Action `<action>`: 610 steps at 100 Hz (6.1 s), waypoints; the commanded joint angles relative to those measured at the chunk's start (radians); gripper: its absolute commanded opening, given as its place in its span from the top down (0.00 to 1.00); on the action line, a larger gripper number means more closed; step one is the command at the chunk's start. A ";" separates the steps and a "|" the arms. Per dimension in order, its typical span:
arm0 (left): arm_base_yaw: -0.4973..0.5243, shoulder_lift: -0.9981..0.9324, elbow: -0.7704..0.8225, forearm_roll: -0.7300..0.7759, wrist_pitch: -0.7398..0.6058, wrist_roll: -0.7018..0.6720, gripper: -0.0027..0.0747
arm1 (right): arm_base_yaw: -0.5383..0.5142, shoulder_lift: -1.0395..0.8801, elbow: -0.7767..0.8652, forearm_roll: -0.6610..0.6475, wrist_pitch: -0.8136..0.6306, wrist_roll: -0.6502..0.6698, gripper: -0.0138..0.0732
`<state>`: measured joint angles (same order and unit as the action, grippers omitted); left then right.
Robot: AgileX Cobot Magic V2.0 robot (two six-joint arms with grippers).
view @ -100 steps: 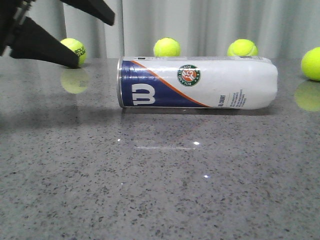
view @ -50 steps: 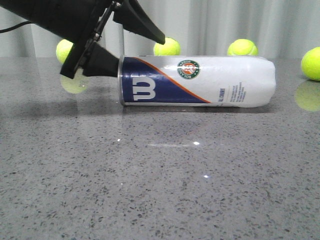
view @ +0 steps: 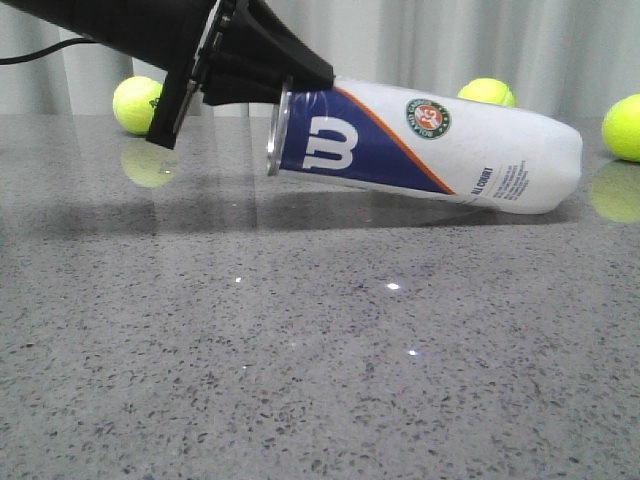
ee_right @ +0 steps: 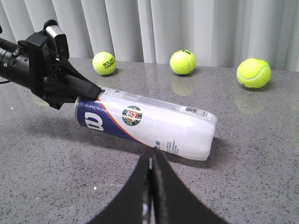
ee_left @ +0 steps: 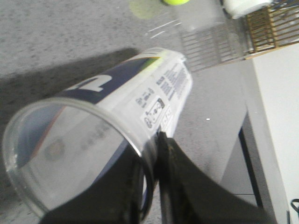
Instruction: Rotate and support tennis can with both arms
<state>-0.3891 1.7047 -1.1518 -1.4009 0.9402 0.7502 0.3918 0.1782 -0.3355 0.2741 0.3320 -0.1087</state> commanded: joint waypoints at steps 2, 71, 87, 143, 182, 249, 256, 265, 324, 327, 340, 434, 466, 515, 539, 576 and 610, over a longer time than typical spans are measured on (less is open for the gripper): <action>-0.009 -0.038 -0.032 -0.097 0.053 0.069 0.98 | 0.001 0.012 -0.025 -0.006 -0.075 -0.007 0.91; -0.009 -0.446 -0.222 0.524 -0.016 -0.098 0.99 | 0.001 0.012 -0.025 -0.006 -0.075 -0.007 0.91; -0.009 -0.450 -0.369 0.843 0.138 -0.272 0.99 | 0.001 0.012 -0.025 -0.006 -0.075 -0.007 0.91; -0.349 -0.330 -0.526 1.315 0.338 -0.404 0.99 | 0.001 0.012 -0.025 -0.006 -0.075 -0.007 0.91; -0.371 -0.249 -0.556 1.335 0.338 -0.404 0.77 | 0.001 0.012 -0.025 -0.006 -0.075 -0.007 0.91; -0.347 -0.071 -0.758 1.341 0.337 -0.415 0.33 | 0.001 0.012 -0.025 -0.006 -0.075 -0.007 0.91; -0.340 -0.064 -0.774 1.341 0.337 -0.415 0.33 | 0.001 0.012 -0.025 -0.006 -0.075 -0.007 0.91; -0.335 -0.064 -0.789 1.341 0.337 -0.415 0.33 | 0.001 0.012 -0.025 -0.006 -0.075 -0.007 0.91; -0.306 -0.132 -0.791 1.337 0.199 -0.527 0.67 | 0.001 0.012 -0.025 -0.006 -0.074 -0.007 0.91; -0.306 -0.154 -0.774 1.335 0.167 -0.529 0.74 | 0.001 0.012 -0.025 -0.006 -0.074 -0.007 0.91; -0.308 -0.242 -0.675 1.327 0.049 -0.539 0.99 | 0.001 0.012 -0.025 -0.006 -0.074 -0.007 0.91; -0.236 -0.924 0.431 1.278 -0.545 -0.541 0.99 | 0.001 0.012 -0.025 -0.006 -0.074 -0.007 0.91; -0.003 -1.114 0.589 1.293 -0.580 -0.541 0.99 | 0.001 0.012 -0.025 -0.006 -0.074 -0.007 0.91; 0.246 -1.477 0.960 1.373 -0.832 -0.600 0.99 | 0.001 0.012 -0.025 -0.006 -0.073 -0.007 0.91; 0.295 -1.659 1.159 1.373 -0.967 -0.600 0.99 | 0.001 0.012 -0.025 -0.006 -0.073 -0.007 0.91; 0.301 -1.741 1.197 1.373 -0.931 -0.600 0.99 | 0.001 0.012 -0.025 -0.006 -0.071 -0.007 0.91; 0.301 -1.741 1.197 1.373 -0.931 -0.600 0.99 | 0.001 0.012 -0.025 -0.006 -0.071 -0.007 0.91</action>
<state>-0.0911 -0.0046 0.0007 -0.0279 0.0871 0.1604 0.3918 0.1782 -0.3355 0.2741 0.3320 -0.1087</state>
